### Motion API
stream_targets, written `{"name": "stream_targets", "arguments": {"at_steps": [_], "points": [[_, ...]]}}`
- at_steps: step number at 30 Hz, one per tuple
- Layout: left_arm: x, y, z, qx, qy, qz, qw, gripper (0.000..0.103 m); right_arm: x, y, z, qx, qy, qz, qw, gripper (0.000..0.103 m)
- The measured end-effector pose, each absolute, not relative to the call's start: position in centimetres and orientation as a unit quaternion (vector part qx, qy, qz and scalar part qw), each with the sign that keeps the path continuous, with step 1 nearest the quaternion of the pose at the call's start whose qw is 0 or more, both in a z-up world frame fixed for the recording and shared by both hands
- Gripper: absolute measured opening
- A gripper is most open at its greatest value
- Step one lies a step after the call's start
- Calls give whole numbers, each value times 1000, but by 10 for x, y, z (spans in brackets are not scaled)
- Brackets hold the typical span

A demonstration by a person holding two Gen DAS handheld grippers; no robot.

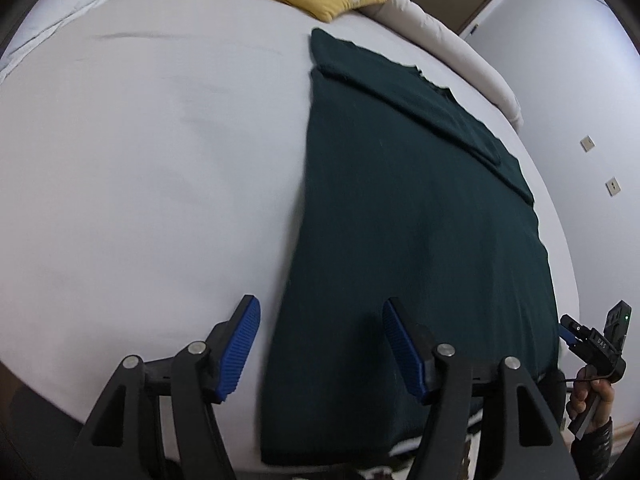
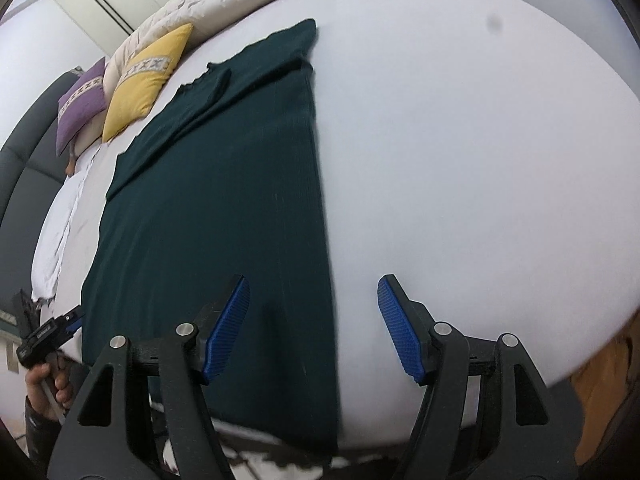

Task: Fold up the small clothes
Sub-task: 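Grasp the sweater hem with both grippers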

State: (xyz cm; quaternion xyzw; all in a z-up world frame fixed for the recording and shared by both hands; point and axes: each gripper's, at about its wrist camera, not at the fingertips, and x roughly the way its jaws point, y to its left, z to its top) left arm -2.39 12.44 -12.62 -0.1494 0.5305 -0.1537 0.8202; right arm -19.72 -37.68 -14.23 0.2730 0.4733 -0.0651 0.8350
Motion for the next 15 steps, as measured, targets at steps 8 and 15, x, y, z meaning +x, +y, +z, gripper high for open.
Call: {"name": "stream_targets", "arguments": {"at_steps": [8,15], "points": [[-41,122,-127,-150,538,-167,813,61,-239,-366,-148,291,493,-35,819,65],[-44,126,-130,-144,549,-159,808,26,-242,-365,-149,304,498,-31,812,59]]}}
